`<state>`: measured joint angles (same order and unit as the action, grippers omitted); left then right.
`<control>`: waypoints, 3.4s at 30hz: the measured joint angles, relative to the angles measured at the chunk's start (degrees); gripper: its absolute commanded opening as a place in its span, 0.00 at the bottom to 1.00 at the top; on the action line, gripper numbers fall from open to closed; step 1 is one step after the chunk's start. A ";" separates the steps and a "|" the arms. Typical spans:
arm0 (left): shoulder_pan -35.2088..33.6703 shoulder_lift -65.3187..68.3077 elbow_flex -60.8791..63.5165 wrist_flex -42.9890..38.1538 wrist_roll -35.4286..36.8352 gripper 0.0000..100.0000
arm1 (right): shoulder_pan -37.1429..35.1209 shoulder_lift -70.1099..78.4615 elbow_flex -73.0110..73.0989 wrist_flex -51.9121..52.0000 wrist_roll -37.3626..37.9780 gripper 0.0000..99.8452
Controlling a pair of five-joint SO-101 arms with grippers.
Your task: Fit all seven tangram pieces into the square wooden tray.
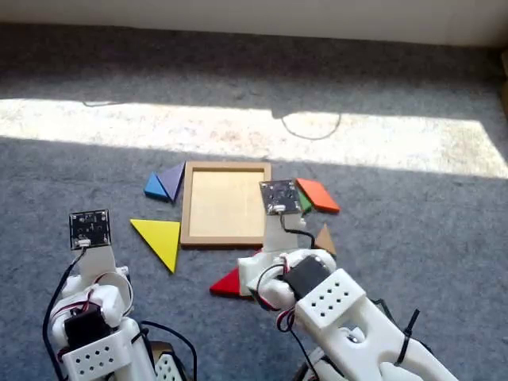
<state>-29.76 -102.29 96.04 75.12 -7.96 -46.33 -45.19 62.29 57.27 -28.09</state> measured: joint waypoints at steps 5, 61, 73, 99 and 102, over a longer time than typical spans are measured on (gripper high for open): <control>0.00 0.00 0.00 0.00 0.00 0.01 | -7.12 2.02 -2.64 0.00 -1.93 0.22; 0.00 0.00 0.00 0.00 0.00 0.01 | -5.01 -1.14 1.32 -18.29 6.95 0.06; 0.00 0.00 0.00 0.00 0.00 0.01 | -5.89 22.33 1.32 -28.04 5.10 0.06; 0.00 0.00 0.00 0.00 0.00 0.01 | 3.69 25.49 -9.41 -5.27 10.64 0.06; 0.00 0.00 0.00 0.00 0.00 0.01 | 3.69 25.49 -11.52 -5.27 8.70 0.06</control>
<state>-29.76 -102.29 96.04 75.12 -7.96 -42.64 -19.69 50.77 52.00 -19.38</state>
